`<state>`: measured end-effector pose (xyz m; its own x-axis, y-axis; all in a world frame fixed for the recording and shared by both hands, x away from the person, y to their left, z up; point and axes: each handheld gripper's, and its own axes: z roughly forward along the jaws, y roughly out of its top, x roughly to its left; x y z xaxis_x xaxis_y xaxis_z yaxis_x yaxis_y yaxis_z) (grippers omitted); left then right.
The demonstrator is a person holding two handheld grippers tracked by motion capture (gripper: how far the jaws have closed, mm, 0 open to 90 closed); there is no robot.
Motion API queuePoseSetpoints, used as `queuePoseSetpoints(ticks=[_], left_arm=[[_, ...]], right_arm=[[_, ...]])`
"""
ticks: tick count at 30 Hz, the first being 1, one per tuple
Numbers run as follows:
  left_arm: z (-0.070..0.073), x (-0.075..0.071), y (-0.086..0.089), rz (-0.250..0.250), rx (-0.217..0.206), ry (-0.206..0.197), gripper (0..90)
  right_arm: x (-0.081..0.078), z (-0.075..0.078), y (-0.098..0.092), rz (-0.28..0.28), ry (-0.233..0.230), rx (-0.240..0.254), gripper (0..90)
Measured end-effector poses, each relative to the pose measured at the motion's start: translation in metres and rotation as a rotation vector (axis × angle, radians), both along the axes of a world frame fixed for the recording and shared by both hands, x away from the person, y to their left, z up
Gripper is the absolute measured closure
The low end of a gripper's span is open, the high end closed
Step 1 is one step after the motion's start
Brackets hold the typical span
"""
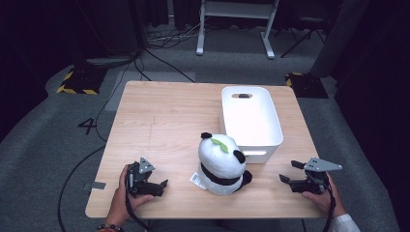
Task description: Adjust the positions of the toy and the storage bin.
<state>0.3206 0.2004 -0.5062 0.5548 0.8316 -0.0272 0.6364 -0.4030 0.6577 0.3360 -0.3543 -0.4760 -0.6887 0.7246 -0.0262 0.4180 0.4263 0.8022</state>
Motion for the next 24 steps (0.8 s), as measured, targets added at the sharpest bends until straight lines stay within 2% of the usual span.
queuePoseSetpoints(ticks=[4,12,16,21,24], left_arm=[[0.000,-0.001,-0.001,-0.004,0.002,0.000,0.5],[0.000,-0.008,-0.009,-0.066,0.004,-0.003,0.5],[0.000,-0.010,-0.013,-0.074,0.006,-0.002,0.5],[0.001,-0.012,-0.021,-0.064,0.006,-0.001,0.5],[0.001,-0.013,-0.025,-0.070,0.009,0.001,0.5]], right_arm=[[-0.004,0.004,0.006,0.026,-0.008,0.007,22.6],[-0.006,0.003,0.020,0.062,-0.006,-0.003,22.5],[-0.007,0.002,0.025,0.082,-0.002,-0.015,22.5],[-0.008,0.002,0.033,0.111,-0.001,-0.005,23.3],[-0.008,0.002,0.037,0.132,0.003,0.017,23.0]])
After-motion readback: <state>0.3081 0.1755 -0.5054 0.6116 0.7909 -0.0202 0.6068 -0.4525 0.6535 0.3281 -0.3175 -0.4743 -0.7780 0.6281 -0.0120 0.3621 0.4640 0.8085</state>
